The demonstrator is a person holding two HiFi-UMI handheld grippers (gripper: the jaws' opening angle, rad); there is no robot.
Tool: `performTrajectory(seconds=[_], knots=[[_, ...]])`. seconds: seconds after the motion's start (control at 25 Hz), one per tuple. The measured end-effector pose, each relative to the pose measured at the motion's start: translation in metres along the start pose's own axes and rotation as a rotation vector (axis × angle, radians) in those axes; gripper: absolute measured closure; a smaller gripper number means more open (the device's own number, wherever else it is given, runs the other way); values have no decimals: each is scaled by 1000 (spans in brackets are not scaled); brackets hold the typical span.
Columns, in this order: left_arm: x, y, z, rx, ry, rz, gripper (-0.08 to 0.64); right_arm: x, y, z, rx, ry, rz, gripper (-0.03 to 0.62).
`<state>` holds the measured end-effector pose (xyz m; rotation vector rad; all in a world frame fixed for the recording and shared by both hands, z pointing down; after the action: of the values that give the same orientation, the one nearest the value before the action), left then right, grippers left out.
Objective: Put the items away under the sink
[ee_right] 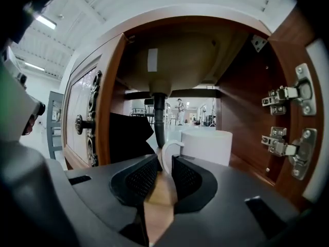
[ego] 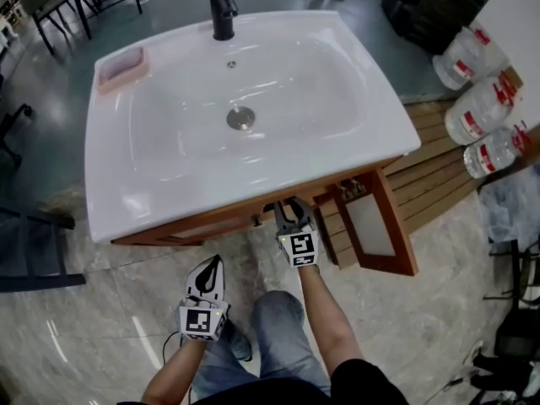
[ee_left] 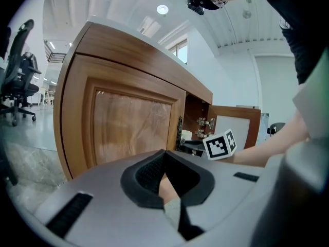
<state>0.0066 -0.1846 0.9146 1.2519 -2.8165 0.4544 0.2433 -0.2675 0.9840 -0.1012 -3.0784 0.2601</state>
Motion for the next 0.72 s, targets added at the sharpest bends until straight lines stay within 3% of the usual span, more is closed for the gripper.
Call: performTrajectory(seconds=[0.2,0.36,0.52,0.72], knots=[[-9,22,46,5,4,-1,553,4,56,5,109,-93,-60,533],[-33,57,107,47,18,-27,553,17,115,49,193,-113,-84,575],[-58,101,191,97,47,-14,554,27,176,134,231,-130,-98,577],[-75,154,303,69,26,30,554,39,239,289,177,-141,-75,577]])
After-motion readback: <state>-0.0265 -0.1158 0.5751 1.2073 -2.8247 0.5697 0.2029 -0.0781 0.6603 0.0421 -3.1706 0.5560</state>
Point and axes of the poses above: the fingertips, and each gripper's own axes: y backward along the fingers, x to its left, z out of its top, the point moved 3 cm from there along y, backward along the fingers, and after that the axes turned 1 degree about -z, right-handed, at the moved point
